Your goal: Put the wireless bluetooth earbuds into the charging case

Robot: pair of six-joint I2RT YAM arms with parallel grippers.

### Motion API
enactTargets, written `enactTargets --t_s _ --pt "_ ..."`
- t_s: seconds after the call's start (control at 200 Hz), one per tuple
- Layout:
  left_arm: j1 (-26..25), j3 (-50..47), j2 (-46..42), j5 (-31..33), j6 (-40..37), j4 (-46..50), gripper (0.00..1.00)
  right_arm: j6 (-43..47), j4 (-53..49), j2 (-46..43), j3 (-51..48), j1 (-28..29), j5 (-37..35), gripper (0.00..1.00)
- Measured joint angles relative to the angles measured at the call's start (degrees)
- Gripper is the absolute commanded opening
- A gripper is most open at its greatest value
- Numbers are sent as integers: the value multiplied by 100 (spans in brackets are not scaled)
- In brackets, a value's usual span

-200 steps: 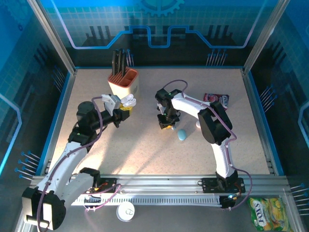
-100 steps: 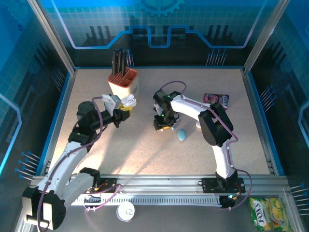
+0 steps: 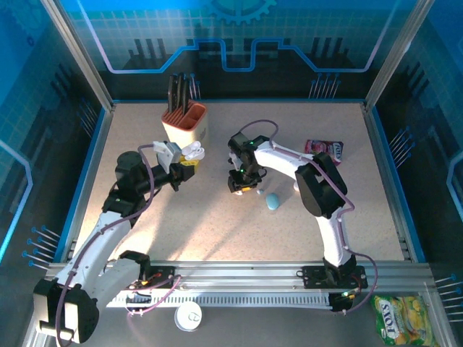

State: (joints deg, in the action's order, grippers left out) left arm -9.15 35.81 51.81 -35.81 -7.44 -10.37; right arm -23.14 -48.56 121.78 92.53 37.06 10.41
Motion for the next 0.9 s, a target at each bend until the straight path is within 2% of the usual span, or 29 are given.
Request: enactTargets --t_s 0.365,0.595,0.9 --pt "0 0 0 0 2 -2 17 101 31 525 726 26 494 40" --pt "0 -44 -11 0 2 -26 17 286 -262 826 1132 184 455 39" --pt "0 -70 -11 0 2 -31 16 503 -667 839 1099 411 173 38"
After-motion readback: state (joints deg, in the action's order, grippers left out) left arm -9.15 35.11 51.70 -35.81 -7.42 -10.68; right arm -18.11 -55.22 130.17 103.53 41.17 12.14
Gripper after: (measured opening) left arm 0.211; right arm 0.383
